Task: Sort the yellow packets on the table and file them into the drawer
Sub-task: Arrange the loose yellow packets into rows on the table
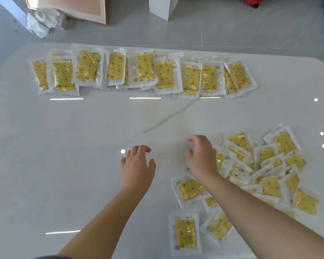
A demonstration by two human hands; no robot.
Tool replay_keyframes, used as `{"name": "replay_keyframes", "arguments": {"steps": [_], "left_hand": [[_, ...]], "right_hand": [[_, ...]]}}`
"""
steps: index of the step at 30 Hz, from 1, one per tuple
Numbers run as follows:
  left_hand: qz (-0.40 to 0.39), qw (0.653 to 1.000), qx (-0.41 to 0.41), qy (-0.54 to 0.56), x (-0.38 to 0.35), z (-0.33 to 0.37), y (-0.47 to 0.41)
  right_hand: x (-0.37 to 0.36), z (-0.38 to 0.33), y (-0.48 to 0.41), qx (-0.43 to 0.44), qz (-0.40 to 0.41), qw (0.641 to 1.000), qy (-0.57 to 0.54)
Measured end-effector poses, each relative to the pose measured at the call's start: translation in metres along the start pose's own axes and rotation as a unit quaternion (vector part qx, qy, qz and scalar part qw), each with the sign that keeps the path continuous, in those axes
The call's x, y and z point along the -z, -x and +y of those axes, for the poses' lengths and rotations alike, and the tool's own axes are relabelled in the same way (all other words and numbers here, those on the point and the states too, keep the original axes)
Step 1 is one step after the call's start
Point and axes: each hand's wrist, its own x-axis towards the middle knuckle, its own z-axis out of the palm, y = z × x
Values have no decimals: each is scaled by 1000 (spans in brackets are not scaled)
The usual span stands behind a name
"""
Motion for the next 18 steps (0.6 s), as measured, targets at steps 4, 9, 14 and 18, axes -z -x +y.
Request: {"name": "replay_keyframes", "arguments": {"steps": [4,9,14,18], "left_hand": [[-88,995,-12,-34,-48,18,59],[-201,958,6,-204,-91,27,118],[-184,934,-5,-304,-114,24,145],[-178,932,-26,-316,-119,20,137]], "right_hand": [[23,58,37,57,-52,996,39],[31,108,83,98,-107,987,72],[16,122,105,139,-170,969,110],[9,123,103,164,-170,961,146]]}}
